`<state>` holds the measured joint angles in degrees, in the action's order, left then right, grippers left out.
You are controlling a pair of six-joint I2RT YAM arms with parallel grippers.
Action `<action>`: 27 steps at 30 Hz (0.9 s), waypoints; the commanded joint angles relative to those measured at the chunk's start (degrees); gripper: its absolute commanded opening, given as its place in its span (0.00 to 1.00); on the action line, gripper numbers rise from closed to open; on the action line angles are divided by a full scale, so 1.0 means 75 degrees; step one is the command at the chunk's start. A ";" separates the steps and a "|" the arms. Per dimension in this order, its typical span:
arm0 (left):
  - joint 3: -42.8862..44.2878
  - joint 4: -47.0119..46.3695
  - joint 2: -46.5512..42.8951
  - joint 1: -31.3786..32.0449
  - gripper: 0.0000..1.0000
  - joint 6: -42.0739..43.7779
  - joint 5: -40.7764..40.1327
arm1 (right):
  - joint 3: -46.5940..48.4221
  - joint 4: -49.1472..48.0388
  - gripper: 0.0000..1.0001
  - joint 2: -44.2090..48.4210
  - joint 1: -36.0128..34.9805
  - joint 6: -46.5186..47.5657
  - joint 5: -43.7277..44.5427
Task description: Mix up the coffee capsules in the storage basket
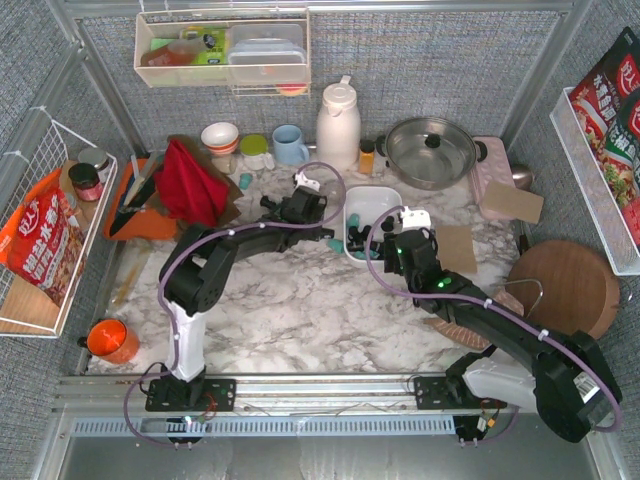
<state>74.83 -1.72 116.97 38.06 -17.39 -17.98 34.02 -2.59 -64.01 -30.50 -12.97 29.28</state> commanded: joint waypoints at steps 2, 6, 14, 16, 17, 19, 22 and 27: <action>0.0166 -0.0052 0.0190 -0.0036 0.72 0.0189 0.0184 | 0.0046 -0.0124 0.66 -0.0009 0.0011 -0.0052 -0.0020; 0.0094 -0.0161 0.0164 -0.0036 0.66 0.0099 0.0384 | 0.0046 -0.0123 0.66 0.0003 0.0013 -0.0052 -0.0029; -0.0094 -0.0172 -0.0468 -0.0036 0.57 -0.0075 0.0414 | 0.0043 -0.0112 0.66 0.0003 0.0012 -0.0063 -0.0045; -0.0174 -0.0319 -0.0860 -0.0023 0.56 -0.0126 0.0520 | 0.0043 -0.0110 0.66 0.0009 0.0012 -0.0063 -0.0037; -0.0247 -0.0493 -0.1040 -0.0015 0.56 -0.0165 0.0588 | 0.0046 -0.0112 0.66 0.0014 0.0012 -0.0063 -0.0037; -0.0476 -0.1052 -0.1433 0.0015 0.55 -0.0236 0.0871 | 0.0046 -0.0112 0.66 0.0015 0.0012 -0.0074 -0.0058; -0.0816 -0.2133 -0.1795 0.0075 0.55 -0.0255 0.1652 | 0.0047 -0.0101 0.66 0.0021 0.0012 -0.0075 -0.0062; -0.0907 -0.3528 -0.1656 0.0235 0.56 -0.0512 0.2827 | 0.0046 -0.0071 0.66 0.0091 0.0014 -0.0075 -0.0044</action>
<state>68.07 -16.71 103.72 39.09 -19.20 -5.34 34.04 -2.57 -63.86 -30.41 -13.02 29.02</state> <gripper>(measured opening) 0.573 0.663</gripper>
